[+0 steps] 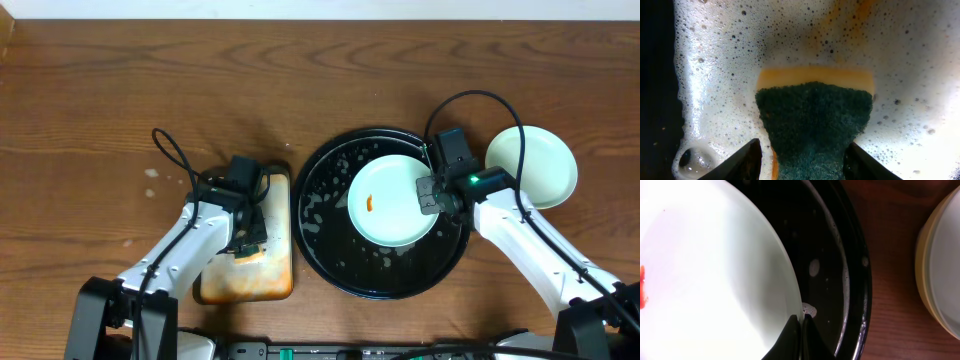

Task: Clean dirty plates on tray and stack at the side
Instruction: 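Keep scrubbing the metal tray with the sponge in the left gripper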

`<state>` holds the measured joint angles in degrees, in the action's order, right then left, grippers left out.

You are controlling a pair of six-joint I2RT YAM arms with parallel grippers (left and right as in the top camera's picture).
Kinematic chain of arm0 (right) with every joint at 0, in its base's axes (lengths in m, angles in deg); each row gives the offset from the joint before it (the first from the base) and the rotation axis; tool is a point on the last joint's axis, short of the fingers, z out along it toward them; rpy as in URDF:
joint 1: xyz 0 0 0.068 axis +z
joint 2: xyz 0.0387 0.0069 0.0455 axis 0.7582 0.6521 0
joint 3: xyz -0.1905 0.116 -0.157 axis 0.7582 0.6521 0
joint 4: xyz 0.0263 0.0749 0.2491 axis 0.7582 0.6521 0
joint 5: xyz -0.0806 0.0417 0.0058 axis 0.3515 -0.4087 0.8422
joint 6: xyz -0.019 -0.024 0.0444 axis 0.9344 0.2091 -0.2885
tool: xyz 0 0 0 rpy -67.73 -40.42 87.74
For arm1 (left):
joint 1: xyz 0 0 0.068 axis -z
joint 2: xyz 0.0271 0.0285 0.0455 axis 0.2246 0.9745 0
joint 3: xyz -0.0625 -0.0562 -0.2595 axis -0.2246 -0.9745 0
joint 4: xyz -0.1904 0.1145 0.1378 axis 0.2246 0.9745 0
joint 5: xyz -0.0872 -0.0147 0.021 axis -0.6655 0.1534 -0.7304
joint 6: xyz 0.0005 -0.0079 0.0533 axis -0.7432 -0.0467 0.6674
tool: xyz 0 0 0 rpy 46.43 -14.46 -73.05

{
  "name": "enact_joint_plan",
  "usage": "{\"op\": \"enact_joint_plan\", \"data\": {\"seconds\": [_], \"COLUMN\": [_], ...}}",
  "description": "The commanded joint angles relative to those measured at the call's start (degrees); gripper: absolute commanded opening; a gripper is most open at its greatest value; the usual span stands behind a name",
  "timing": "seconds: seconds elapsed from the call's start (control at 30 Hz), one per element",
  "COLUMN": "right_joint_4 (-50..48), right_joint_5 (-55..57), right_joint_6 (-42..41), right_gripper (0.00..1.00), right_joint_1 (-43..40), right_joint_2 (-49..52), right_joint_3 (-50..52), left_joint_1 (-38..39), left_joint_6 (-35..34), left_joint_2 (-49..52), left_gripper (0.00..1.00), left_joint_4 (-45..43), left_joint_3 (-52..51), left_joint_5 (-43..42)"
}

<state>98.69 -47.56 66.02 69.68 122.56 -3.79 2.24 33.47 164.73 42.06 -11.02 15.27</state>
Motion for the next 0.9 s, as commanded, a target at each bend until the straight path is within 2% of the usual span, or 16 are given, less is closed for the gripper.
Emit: {"op": "enact_joint_plan", "data": {"seconds": [0.0,0.87], "right_joint_4": [0.0,0.1], "right_joint_5": [-0.1,-0.1], "right_joint_6": [0.8,0.8], "right_gripper": [0.01,0.01], "right_joint_1": [0.0,0.0], "right_joint_2": [-0.1,-0.2], "right_joint_3": [-0.7,-0.7], "left_joint_1": [0.1,0.1], "left_joint_6": [-0.5,-0.5], "left_joint_2": [-0.3,-0.3], "left_gripper": [0.53,0.53], "left_joint_4": [0.0,0.0], "left_joint_3": [-0.8,-0.8], "left_joint_5": [1.3,0.7]}}
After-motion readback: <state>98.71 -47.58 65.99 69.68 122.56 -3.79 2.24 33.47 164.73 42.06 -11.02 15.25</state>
